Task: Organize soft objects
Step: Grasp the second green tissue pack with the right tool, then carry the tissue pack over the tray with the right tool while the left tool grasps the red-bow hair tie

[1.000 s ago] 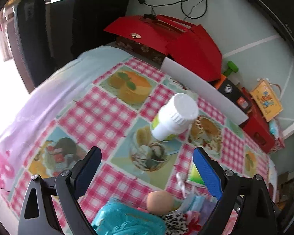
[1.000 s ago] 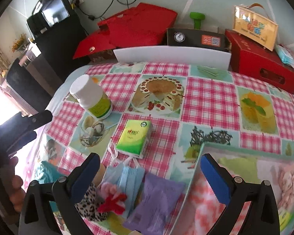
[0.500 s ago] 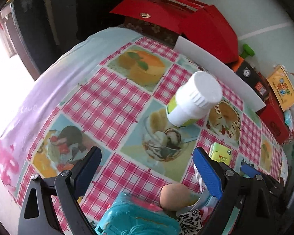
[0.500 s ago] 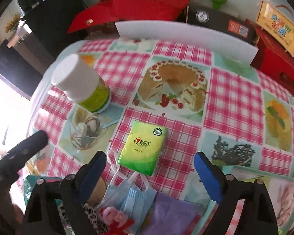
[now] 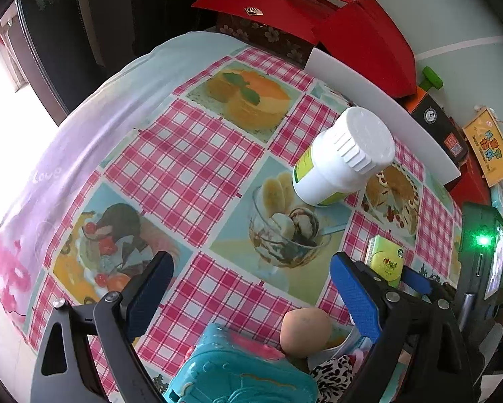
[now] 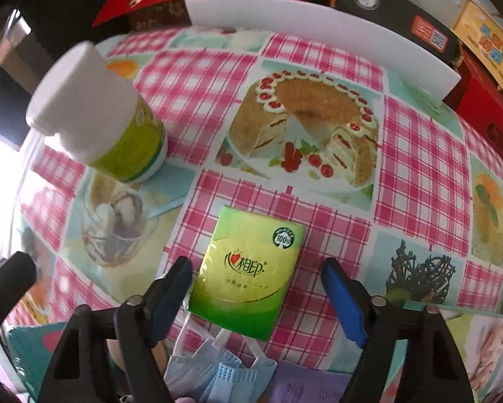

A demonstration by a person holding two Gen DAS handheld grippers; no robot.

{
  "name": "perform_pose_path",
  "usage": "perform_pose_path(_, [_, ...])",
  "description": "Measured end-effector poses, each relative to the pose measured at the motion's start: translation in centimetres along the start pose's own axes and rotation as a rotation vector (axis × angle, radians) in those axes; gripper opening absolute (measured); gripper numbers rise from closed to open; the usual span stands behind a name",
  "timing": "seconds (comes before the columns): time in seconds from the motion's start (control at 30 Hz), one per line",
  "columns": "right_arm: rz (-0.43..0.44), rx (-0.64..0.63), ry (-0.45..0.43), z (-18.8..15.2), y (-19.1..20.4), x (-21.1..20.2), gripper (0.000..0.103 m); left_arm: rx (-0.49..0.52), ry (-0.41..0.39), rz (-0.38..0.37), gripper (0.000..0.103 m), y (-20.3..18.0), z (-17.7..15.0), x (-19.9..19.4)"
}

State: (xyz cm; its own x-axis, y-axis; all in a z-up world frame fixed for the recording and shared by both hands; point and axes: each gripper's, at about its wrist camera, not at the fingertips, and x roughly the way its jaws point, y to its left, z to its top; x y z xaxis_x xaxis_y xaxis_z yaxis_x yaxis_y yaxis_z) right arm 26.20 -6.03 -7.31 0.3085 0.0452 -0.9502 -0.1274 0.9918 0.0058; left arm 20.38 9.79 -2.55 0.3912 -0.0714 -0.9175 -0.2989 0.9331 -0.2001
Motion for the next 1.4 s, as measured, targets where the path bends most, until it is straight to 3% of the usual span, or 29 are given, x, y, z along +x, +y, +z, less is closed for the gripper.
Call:
perform_pose_path(0.1, [0.016, 0.015, -0.009, -0.1, -0.5, -0.3, 0.071, 0.002, 0.003, -0.004, 0.095, 0.0, 0.1, 0.1])
perform_pose_path(0.23, [0.023, 0.028, -0.018, -0.3, -1.2, -0.6, 0.052, 0.014, 0.008, -0.016, 0.095, -0.3, 0.1, 0.1])
perform_pose_path(0.5, [0.062, 0.064, -0.034, -1.4, -2.8, -1.3, 0.050, 0.052, 0.009, -0.045, 0.095, -1.3, -0.1, 0.0])
perform_pose_path(0.83, [0.125, 0.137, -0.153, -4.9, -5.8, -6.3, 0.050, 0.135, 0.012, -0.095, 0.095, -3.1, -0.6, -0.4])
perform_pose_path(1.17, [0.100, 0.279, -0.276, -10.9, -8.9, -11.3, 0.050, 0.218, 0.033, -0.127, 0.094, -6.0, -2.2, -0.7])
perform_pose_path(1.4, [0.087, 0.391, -0.324, -15.4, -12.4, -14.0, 0.050, 0.337, -0.008, -0.178, 0.094, -8.9, -4.1, -2.5])
